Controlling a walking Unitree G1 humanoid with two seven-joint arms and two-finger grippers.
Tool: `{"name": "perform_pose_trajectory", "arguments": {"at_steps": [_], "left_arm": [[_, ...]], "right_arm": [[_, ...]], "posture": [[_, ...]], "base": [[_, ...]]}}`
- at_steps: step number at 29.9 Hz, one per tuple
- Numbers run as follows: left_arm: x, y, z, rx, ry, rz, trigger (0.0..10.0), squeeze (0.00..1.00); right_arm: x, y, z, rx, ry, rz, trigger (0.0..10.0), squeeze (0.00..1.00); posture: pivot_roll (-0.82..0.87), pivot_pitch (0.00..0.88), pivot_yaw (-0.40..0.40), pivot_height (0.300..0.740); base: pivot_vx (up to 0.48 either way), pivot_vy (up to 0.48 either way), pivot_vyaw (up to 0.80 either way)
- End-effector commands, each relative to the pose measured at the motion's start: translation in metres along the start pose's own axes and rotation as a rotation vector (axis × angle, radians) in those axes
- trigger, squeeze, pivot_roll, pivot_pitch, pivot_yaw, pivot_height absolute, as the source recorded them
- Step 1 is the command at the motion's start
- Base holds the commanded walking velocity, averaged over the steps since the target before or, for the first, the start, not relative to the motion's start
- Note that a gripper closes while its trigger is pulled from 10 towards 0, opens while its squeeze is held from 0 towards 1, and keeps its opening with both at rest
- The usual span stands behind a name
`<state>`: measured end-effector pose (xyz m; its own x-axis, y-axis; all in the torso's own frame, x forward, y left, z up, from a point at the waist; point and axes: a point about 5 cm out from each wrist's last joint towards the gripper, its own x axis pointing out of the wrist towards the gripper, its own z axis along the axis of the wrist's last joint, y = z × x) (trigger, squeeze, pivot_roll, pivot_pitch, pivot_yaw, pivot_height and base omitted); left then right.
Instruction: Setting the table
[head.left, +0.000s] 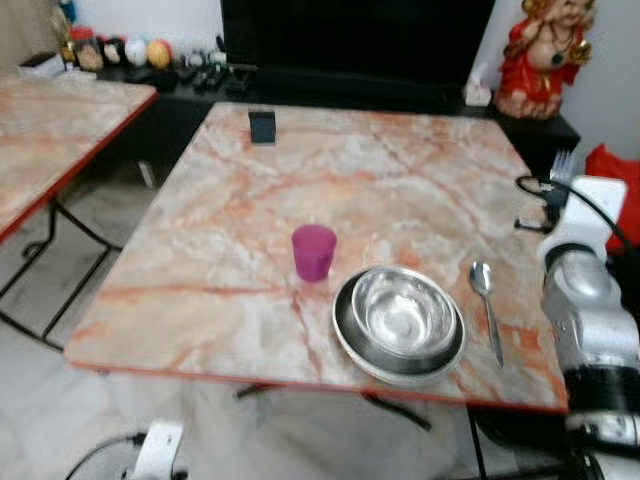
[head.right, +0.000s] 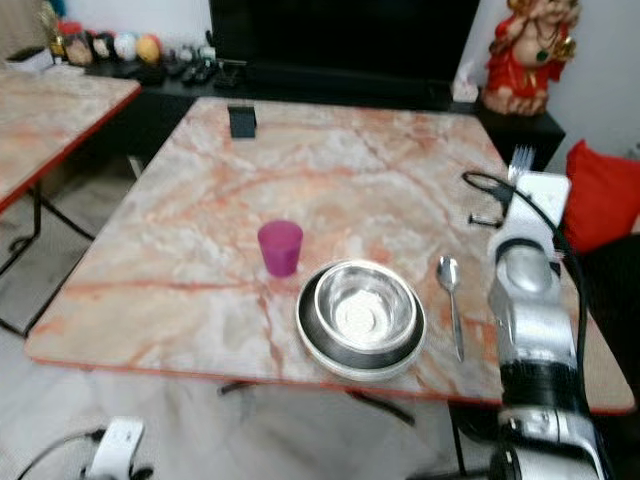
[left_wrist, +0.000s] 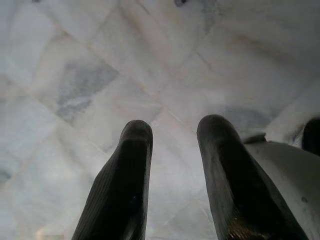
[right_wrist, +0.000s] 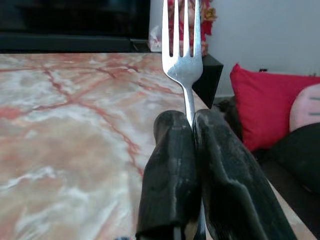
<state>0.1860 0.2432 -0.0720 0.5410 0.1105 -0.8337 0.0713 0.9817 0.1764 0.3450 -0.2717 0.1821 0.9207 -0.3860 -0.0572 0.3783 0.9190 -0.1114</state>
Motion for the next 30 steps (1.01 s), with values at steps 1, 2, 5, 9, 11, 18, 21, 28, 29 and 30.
{"name": "perform_pose_trajectory", "arguments": {"at_steps": [1, 2, 5, 9, 11, 18, 21, 28, 29, 30], "left_arm": [[0.001, -0.007, 0.000, -0.016, 0.006, -0.019, 10.0, 0.00], [0.001, -0.007, 0.000, -0.016, 0.006, -0.019, 10.0, 0.00], [0.001, -0.007, 0.000, -0.022, 0.000, -0.022, 10.0, 0.00], [0.001, -0.007, 0.001, -0.018, -0.001, -0.022, 10.0, 0.00], [0.001, -0.006, 0.001, -0.018, -0.003, -0.022, 10.0, 0.00], [0.001, -0.005, 0.000, -0.001, 0.006, -0.023, 10.0, 0.00], [0.001, -0.005, 0.001, 0.004, 0.004, -0.025, 10.0, 0.00], [0.001, -0.006, 0.001, 0.012, 0.003, -0.033, 10.0, 0.00], [0.001, -0.006, 0.000, 0.012, 0.002, -0.034, 10.0, 0.00], [0.001, -0.006, 0.000, 0.012, 0.002, -0.034, 10.0, 0.00]], "right_arm": [[0.000, -0.010, 0.000, 0.003, 0.009, -0.029, 10.0, 0.00], [0.000, -0.010, 0.000, 0.003, 0.009, -0.029, 10.0, 0.00], [-0.002, -0.010, 0.001, -0.007, 0.022, -0.016, 10.0, 0.00], [-0.008, -0.001, -0.006, 0.007, 0.075, 0.035, 10.0, 0.00], [-0.018, 0.003, -0.012, 0.005, 0.108, 0.055, 10.0, 0.00], [-0.045, 0.000, -0.026, 0.000, 0.197, 0.089, 10.0, 0.00], [-0.052, -0.006, -0.035, -0.019, 0.241, 0.093, 10.0, 0.00], [-0.055, -0.012, -0.060, 0.013, 0.363, 0.120, 10.0, 0.00], [-0.054, -0.010, -0.063, 0.011, 0.378, 0.131, 10.0, 0.00], [-0.053, -0.010, -0.065, 0.010, 0.389, 0.139, 10.0, 0.00]], "posture": [[-0.02, 0.000, -0.025, 0.740], [-0.02, 0.000, -0.025, 0.740], [-0.02, 0.000, -0.023, 0.740], [-0.04, 0.000, -0.019, 0.740], [-0.04, 0.000, -0.018, 0.740], [-0.07, 0.000, 0.003, 0.740], [-0.08, 0.000, 0.008, 0.740], [-0.09, 0.000, 0.011, 0.740], [-0.08, 0.000, 0.011, 0.740], [-0.08, 0.000, 0.010, 0.740]], "base": [[0.262, 0.000, 0.00], [0.262, 0.000, 0.00], [0.000, 0.000, 0.00], [0.000, 0.000, 0.00], [0.000, 0.000, 0.00], [0.000, 0.000, 0.00], [0.000, 0.000, 0.00], [0.000, 0.000, 0.00], [0.000, 0.000, 0.00], [0.000, 0.000, 0.00]]}}
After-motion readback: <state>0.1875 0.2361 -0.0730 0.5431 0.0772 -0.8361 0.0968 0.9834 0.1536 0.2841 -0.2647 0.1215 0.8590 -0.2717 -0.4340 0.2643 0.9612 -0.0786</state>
